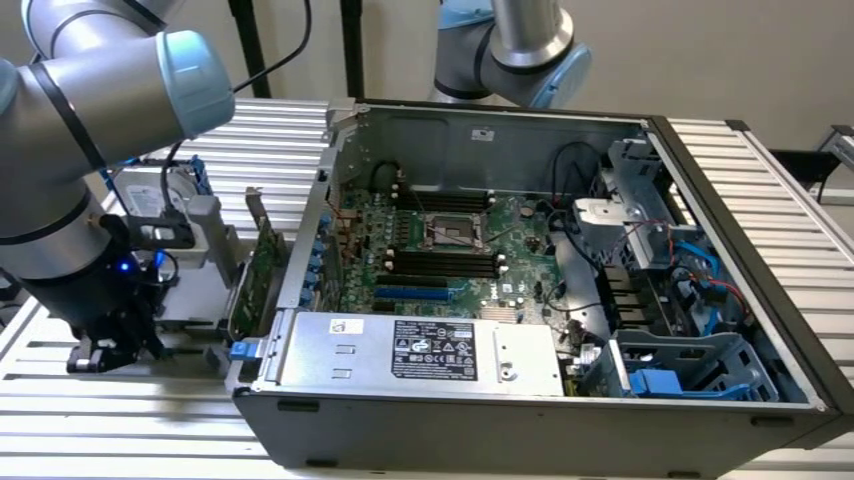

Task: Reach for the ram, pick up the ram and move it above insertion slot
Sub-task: 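Pick up the ram and move it above insertion slot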

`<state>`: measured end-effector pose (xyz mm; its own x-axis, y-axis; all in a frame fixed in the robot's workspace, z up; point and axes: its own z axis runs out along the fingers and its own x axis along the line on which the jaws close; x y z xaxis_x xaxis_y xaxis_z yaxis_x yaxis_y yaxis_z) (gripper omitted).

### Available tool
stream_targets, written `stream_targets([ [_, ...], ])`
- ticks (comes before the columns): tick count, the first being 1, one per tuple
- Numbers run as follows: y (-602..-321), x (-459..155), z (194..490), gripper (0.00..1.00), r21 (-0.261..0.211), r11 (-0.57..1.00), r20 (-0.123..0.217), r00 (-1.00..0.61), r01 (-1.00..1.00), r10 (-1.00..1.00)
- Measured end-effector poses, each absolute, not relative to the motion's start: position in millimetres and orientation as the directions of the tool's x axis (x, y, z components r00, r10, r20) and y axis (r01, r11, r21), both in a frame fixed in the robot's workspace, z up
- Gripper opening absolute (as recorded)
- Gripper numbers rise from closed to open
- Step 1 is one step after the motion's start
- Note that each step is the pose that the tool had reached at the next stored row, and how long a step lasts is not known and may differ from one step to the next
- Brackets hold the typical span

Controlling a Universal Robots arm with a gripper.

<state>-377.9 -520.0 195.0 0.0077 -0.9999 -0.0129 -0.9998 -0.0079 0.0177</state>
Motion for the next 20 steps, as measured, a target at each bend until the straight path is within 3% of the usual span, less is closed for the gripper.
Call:
stream_targets([
  [4,-519.9,-377.2,195.0,0.14,0.019,-0.008,-0.013,0.008,-1.0,-1.0],
  [20,-519.7,-376.9,195.1,0.14,0.02,-0.002,-0.009,0.002,-1.0,-1.0],
])
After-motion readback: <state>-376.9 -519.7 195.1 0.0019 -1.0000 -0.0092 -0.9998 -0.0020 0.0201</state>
